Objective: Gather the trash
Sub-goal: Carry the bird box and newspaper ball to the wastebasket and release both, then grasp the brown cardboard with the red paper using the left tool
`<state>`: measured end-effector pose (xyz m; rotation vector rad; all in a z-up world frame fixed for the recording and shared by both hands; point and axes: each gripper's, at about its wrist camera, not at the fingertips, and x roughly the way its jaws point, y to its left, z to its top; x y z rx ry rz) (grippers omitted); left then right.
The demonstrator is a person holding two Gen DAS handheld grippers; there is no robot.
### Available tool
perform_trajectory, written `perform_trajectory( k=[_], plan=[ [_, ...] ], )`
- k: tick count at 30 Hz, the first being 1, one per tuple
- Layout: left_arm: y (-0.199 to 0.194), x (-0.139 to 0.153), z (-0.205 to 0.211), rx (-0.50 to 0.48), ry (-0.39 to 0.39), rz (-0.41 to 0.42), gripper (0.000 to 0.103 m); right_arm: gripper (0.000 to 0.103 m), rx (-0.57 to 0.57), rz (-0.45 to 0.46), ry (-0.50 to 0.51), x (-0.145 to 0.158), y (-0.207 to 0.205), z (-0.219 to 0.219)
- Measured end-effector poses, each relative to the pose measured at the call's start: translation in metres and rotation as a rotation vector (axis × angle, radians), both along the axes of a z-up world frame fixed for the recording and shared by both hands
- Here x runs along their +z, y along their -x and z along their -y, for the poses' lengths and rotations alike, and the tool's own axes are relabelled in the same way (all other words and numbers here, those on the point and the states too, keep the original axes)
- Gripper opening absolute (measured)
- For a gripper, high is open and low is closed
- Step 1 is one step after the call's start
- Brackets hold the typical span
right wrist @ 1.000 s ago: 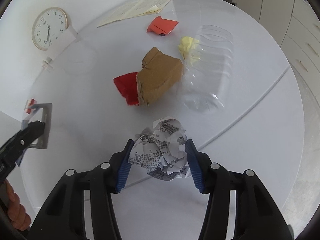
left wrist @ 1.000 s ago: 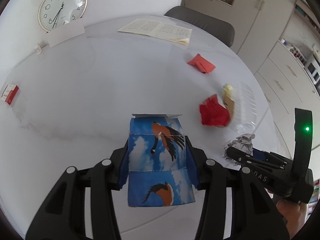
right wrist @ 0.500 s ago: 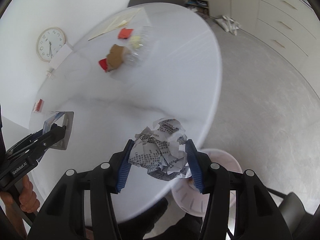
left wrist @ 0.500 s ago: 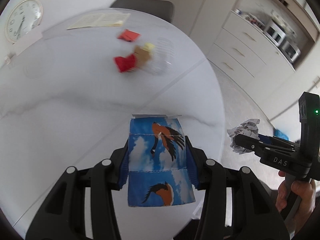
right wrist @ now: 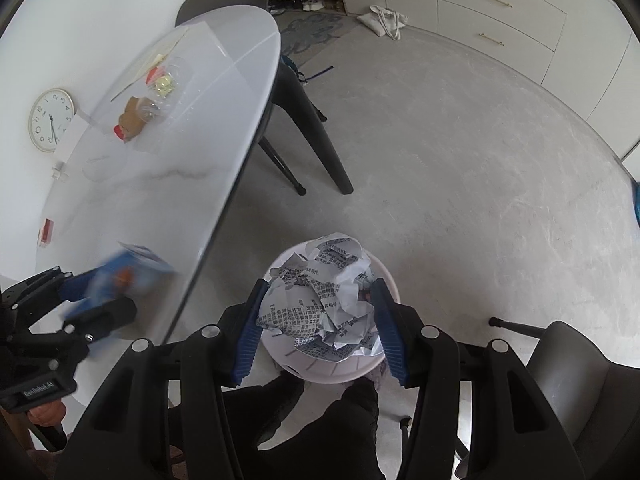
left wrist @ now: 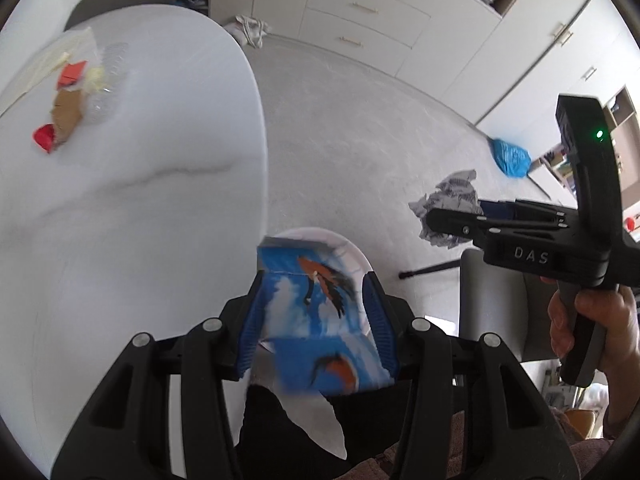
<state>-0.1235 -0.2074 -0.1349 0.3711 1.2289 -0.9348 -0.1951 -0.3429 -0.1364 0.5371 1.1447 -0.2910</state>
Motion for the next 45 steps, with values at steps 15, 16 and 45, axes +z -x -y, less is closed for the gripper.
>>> perform_trajectory(
  k=[15, 16, 45],
  plan=[
    [-0.012, 0.011, -0.023, 0.215, -0.024, 0.074, 0.092, 0.070, 0.147, -0.015, -0.035, -0.015, 0.002, -0.012],
    [-0.015, 0.013, -0.029, 0.240, -0.029, 0.083, 0.094, 0.076, 0.162, -0.026, -0.039, -0.017, 0.000, -0.016],
    [-0.110, 0.030, -0.124, 0.513, -0.051, 0.241, 0.095, 0.095, 0.140, 0.001, -0.045, 0.006, -0.074, -0.052]
  ],
)
